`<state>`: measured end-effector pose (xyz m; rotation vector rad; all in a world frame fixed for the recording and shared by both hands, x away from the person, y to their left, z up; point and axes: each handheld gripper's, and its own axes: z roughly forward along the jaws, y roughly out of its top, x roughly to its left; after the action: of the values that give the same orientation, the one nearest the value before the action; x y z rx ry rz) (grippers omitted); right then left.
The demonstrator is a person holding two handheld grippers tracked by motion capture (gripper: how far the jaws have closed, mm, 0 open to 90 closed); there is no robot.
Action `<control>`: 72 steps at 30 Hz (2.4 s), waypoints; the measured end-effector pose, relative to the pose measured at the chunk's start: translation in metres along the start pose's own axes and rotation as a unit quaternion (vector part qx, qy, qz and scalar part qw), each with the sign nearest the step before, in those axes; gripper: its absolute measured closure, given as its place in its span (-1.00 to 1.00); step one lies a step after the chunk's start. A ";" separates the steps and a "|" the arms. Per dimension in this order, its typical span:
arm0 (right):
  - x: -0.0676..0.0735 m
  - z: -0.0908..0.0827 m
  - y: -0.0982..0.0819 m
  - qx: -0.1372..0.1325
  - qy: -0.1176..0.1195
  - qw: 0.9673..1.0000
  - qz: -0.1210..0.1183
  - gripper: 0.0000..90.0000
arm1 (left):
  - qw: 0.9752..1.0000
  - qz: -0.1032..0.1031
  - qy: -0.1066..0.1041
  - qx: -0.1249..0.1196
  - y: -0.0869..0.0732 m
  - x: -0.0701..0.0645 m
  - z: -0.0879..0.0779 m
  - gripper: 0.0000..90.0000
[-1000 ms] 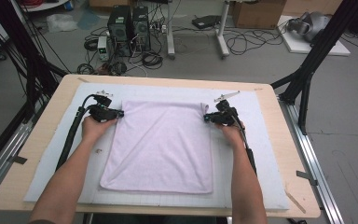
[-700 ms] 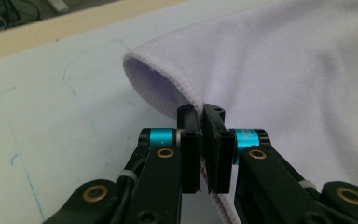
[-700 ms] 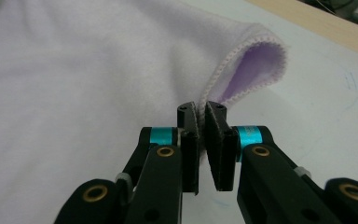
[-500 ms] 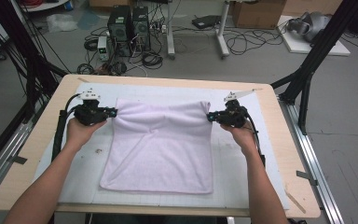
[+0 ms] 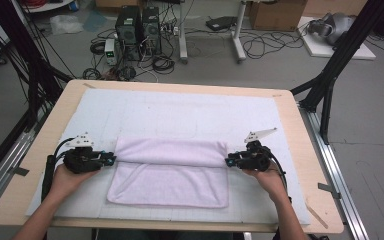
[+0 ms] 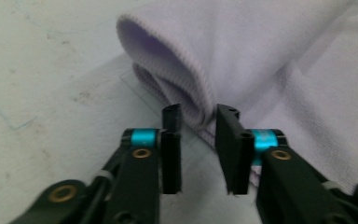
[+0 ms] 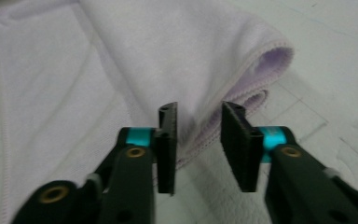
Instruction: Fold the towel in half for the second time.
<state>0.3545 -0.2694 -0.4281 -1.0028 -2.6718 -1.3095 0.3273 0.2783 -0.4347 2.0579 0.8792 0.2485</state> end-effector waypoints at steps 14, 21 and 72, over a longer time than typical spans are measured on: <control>-0.019 0.015 0.045 -0.024 -0.030 0.999 0.016 -0.31 | 0.999 -0.030 0.016 0.001 0.055 0.018 0.028 -0.22; -0.031 0.032 0.042 0.009 0.045 0.998 0.031 0.61 | 1.000 -0.014 -0.016 -0.012 0.056 0.019 0.030 0.87; 0.069 0.022 -0.009 0.041 0.035 0.993 -0.105 0.61 | 0.996 0.066 0.035 0.039 0.001 -0.040 -0.006 0.48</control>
<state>0.3000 -0.2206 -0.4303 -0.6705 -2.8139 -1.2271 0.2956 0.2553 -0.4245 2.1946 0.8068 0.3647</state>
